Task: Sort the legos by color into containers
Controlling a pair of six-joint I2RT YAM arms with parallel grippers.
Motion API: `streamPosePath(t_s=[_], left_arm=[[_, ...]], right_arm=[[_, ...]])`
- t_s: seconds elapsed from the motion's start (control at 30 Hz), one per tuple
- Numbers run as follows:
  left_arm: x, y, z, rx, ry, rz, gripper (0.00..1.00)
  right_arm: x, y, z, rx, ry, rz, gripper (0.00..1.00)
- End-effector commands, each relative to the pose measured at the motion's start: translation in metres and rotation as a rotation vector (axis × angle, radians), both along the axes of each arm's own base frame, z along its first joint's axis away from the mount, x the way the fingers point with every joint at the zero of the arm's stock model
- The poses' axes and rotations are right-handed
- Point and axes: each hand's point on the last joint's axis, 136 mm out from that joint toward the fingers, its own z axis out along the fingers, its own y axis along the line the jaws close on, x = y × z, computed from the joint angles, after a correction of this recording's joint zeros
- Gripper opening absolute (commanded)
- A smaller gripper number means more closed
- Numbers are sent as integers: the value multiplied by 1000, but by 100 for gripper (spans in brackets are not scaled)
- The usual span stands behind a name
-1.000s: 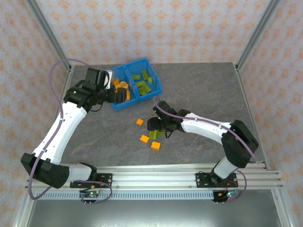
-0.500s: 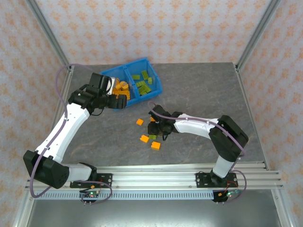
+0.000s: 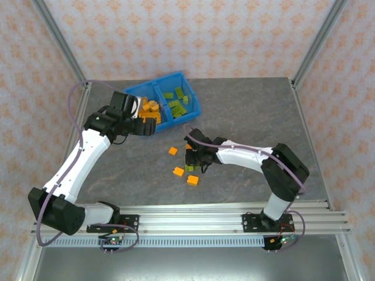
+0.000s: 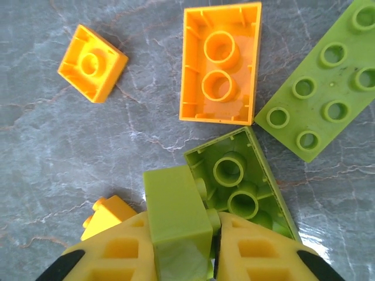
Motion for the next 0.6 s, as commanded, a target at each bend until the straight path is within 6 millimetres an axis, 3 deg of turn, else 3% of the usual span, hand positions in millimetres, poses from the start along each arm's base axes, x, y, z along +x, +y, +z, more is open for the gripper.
streamPosePath(t_s=[0.0, 0.17, 0.33, 0.47, 0.57], left_arm=[[0, -2, 13, -23, -59, -25, 95], [-9, -30, 34, -155, -135, -164, 96], [-22, -47, 56, -245, -224, -264, 100], [-29, -50, 59, -282, -253, -277, 100], [-31, -46, 52, -256, -235, -259, 100]], right_arm=[[14, 5, 64, 81, -141, -11, 22], [47, -6, 134, 53, -372, -46, 22], [109, -4, 190, -17, -593, -72, 22], [165, 12, 206, 11, -644, -82, 22], [206, 22, 200, -31, -658, -77, 22]])
